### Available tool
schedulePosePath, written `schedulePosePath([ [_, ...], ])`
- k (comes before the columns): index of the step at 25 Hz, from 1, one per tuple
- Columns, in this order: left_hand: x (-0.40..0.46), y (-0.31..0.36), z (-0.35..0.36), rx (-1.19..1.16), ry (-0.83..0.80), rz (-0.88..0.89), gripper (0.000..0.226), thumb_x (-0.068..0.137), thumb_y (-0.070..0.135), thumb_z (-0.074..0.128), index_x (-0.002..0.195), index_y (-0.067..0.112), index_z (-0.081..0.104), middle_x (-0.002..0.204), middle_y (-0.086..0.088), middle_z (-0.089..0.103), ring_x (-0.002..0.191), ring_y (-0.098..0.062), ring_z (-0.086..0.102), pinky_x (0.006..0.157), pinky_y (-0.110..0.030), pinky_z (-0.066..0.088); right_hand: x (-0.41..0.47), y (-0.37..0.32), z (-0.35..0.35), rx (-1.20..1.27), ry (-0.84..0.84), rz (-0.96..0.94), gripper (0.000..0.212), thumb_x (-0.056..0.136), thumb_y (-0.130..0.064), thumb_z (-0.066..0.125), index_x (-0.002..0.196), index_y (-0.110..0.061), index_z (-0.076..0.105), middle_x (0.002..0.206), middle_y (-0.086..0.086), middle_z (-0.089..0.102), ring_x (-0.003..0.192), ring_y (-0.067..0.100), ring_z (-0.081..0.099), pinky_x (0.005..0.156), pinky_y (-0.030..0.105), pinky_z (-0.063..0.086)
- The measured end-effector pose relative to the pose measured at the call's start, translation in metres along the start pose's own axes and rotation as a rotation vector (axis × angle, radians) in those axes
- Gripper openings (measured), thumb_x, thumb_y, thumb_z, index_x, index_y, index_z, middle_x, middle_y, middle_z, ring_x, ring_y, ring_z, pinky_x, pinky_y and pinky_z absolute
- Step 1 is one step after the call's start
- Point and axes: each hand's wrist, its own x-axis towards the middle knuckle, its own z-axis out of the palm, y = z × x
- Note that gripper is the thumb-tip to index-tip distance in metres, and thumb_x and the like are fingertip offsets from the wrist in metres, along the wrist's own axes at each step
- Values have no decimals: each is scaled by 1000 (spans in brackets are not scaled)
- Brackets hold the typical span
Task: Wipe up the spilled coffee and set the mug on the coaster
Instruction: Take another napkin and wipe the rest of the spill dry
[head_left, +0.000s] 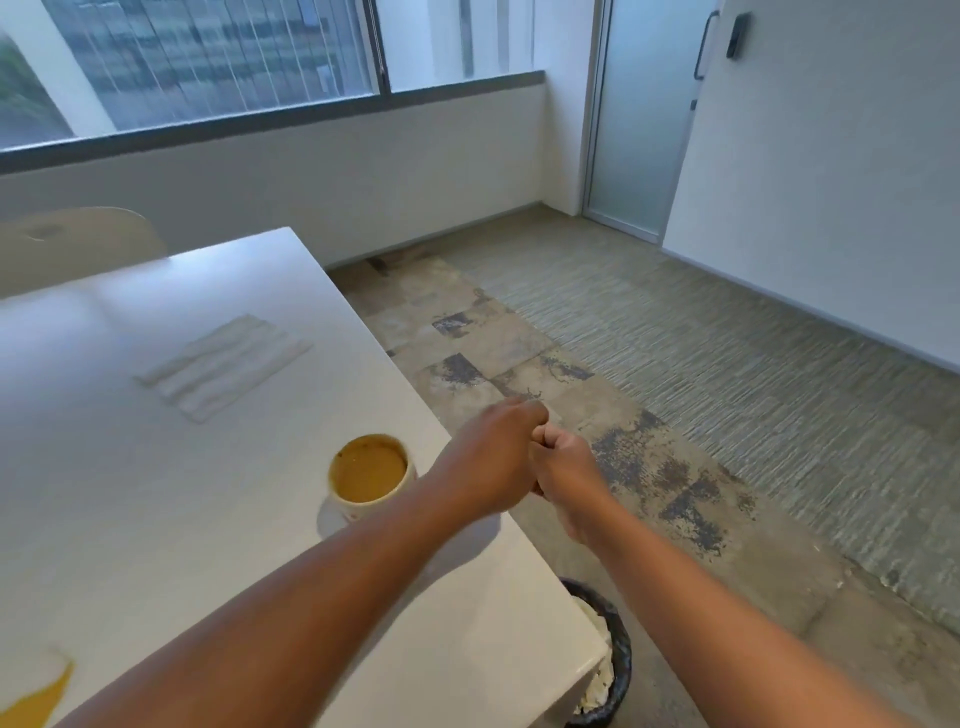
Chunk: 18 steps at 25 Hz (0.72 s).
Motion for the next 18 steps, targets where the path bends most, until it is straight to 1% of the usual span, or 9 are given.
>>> schedulePosePath([
  [1,5,-10,-16,14,50,-11,28,89,-1,55,108,13,69,106,-4,66,93,-24,64,76,-36,56,4,-13,9,-28,-20,-33,16,88,-2,57,80,-9,69,65,4,62,60,15,54,54,26,46],
  [3,8,-37,-48,31,152,-52,35,94,0,58,124,15,69,121,-5,68,105,-22,65,82,-30,57,14,-36,31,-110,-49,-81,12,87,-2,58,85,-7,69,68,3,63,62,14,54,57,26,47],
  [5,5,-71,-75,43,261,-97,36,96,2,64,128,17,68,128,-4,67,108,-21,67,77,-16,52,26,-57,57,-200,-83,-122,11,88,-7,61,92,-5,71,75,6,67,69,16,58,65,30,50],
  [6,1,-91,-87,53,304,-132,35,96,2,65,128,17,68,130,-4,67,109,-22,67,78,-14,48,32,-67,70,-243,-101,-138,11,88,-8,62,93,-8,72,78,7,68,71,17,59,68,31,51],
  [10,-24,-178,-129,60,328,-365,32,98,4,55,126,14,67,132,-9,64,117,-27,63,95,-29,49,59,-95,123,-376,-195,-186,9,90,-9,66,91,-13,75,85,9,72,76,18,62,69,30,55],
  [12,-37,-217,-140,47,290,-437,32,95,7,55,124,13,66,129,-9,63,118,-28,61,98,-31,47,75,-103,149,-430,-245,-206,9,89,-9,67,92,-13,75,88,11,74,77,18,63,71,31,55],
  [14,-49,-254,-147,32,240,-489,32,94,12,57,126,14,64,131,-10,61,122,-30,59,100,-32,45,92,-107,181,-508,-296,-220,9,89,-9,70,93,-15,75,91,7,74,79,17,64,74,31,56],
  [16,-56,-290,-152,16,202,-527,37,94,18,61,131,15,61,139,-8,58,131,-29,54,108,-34,43,109,-108,210,-655,-364,-254,13,88,-13,74,98,-22,75,101,-2,74,91,14,67,85,30,56],
  [18,-61,-325,-156,14,190,-551,44,93,23,65,136,15,60,147,-6,56,138,-27,50,114,-36,40,126,-109,236,-861,-428,-271,26,86,-20,75,112,-26,73,115,-4,71,105,14,68,94,30,55],
])
